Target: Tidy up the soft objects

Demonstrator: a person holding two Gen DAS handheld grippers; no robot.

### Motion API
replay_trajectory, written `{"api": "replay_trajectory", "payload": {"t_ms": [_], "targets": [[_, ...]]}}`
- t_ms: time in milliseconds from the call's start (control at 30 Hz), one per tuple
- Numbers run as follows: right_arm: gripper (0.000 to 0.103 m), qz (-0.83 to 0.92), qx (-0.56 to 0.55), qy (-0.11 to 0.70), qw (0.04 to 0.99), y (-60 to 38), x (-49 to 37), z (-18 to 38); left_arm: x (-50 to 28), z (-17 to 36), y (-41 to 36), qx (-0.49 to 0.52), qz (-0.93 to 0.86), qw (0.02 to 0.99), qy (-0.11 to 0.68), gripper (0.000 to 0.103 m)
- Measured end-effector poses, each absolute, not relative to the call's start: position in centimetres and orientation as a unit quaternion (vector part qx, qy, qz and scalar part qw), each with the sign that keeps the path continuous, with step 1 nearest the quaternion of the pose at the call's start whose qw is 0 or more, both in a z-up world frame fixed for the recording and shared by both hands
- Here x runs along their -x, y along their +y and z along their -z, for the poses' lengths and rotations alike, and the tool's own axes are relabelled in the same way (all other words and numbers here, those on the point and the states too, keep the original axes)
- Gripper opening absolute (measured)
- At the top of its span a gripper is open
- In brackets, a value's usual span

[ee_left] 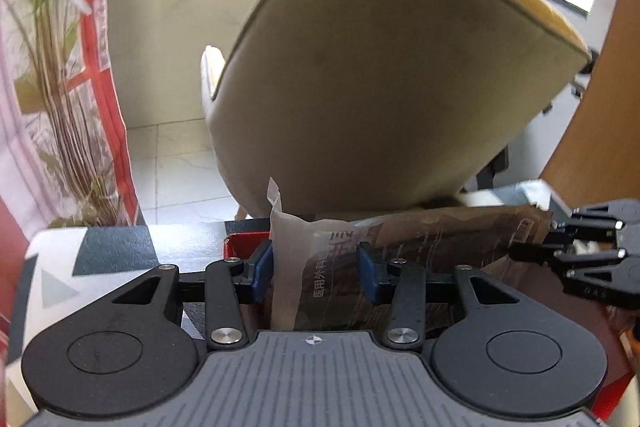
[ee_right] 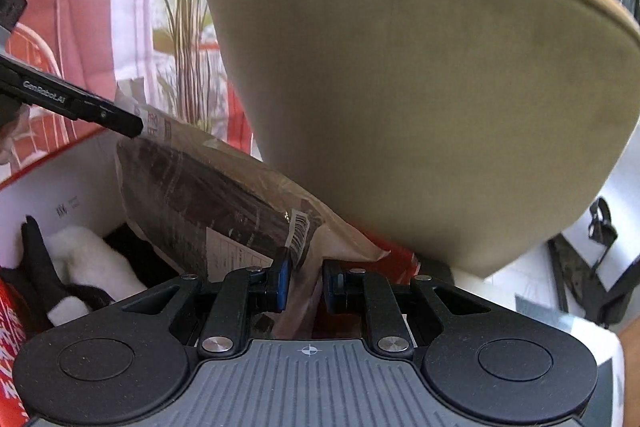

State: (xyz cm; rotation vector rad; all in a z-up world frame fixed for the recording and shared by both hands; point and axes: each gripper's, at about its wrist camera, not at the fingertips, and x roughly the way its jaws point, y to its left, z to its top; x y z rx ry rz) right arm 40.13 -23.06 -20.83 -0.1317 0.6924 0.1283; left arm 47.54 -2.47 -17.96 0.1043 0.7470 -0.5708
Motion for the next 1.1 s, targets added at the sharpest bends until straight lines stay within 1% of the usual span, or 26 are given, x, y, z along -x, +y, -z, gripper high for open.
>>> {"api": "replay_trajectory", "payload": {"t_ms": [200,367,600,667,733,833,900,933,1000,1067,1100], "targets": [[0.015,-0.053,0.053,0.365,0.928,-22.8,-41.9,21.2,-47.4,18.5,-3.6,-0.085,0.272,0.881,0.377,0.047],[0.015,-0.050,0.087,0.378,0.920,-21.6,-42.8,21.2,-47.5,18.7,-3.4,-0.075,0.271,0.878,0.388,0.047],[0.015,-0.039,0.080,0.383,0.920,-21.4,-43.2,21.5,-47.1,18.9,-4.1,-0.095,0.264,0.876,0.393,0.047],[0.015,-0.036,0.071,0.383,0.920,-21.5,-43.1,21.4,-47.0,18.7,-3.8,-0.087,0.264,0.877,0.391,0.049],[0.017,-0.030,0.065,0.381,0.922,-21.8,-42.7,21.2,-47.0,18.4,-3.1,-0.066,0.266,0.881,0.386,0.051],[0.019,-0.017,0.058,0.373,0.926,-21.9,-42.0,20.8,-46.4,17.5,-2.1,-0.038,0.267,0.889,0.369,0.059],[0.022,-0.016,0.047,0.364,0.930,-22.2,-41.2,20.3,-45.8,16.7,-1.7,-0.028,0.273,0.892,0.359,0.071],[0.027,-0.015,0.041,0.360,0.932,-22.4,-40.8,20.0,-45.3,16.2,-1.7,-0.023,0.281,0.893,0.351,0.074],[0.033,-0.008,0.032,0.349,0.937,-22.7,-40.0,19.4,-44.3,15.3,-1.7,-0.022,0.291,0.896,0.334,0.084],[0.041,-0.002,0.024,0.332,0.943,-23.1,-39.1,18.7,-43.1,14.4,-1.9,-0.027,0.297,0.900,0.319,0.087],[0.048,0.001,0.021,0.321,0.947,-23.2,-38.5,18.3,-42.4,14.0,-2.0,-0.028,0.299,0.901,0.312,0.089]]}}
